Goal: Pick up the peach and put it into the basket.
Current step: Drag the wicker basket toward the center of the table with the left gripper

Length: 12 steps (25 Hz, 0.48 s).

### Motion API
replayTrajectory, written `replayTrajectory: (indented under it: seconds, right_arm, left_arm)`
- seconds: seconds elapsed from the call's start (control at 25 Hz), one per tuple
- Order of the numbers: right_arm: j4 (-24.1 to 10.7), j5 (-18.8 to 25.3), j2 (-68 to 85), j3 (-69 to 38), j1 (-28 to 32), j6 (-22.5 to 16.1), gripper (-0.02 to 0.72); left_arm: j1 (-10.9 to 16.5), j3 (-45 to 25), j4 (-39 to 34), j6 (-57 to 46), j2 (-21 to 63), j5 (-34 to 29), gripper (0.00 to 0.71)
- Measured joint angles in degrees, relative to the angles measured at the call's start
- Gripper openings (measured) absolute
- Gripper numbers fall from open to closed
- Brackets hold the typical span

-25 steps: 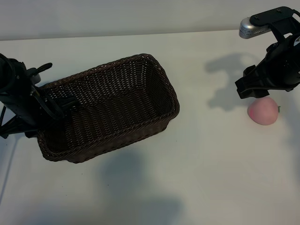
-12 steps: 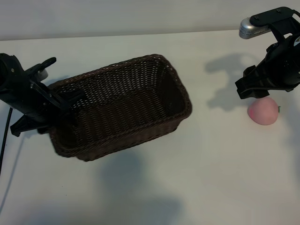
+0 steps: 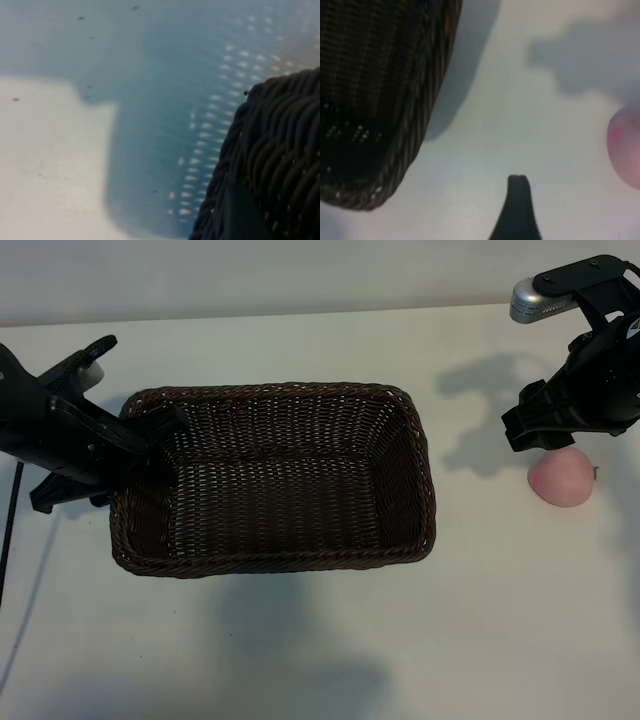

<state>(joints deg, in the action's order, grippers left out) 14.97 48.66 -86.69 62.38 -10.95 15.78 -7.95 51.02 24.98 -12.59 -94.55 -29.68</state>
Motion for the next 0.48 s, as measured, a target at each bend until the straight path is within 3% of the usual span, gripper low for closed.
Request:
replayTrajectory:
  seconds: [0.4, 0.48]
  right_arm:
    - [0.0, 0.07, 0.0, 0.0, 0.0, 0.0, 0.572]
    - [0.0, 0.11, 0.0, 0.0, 0.0, 0.0, 0.572]
  left_arm:
    - [4.72, 0.0, 13.02, 12.97, 2.22, -1.38, 0.332]
    - [4.87, 0.0, 15.48, 15.64, 2.22, -1.44, 0.301]
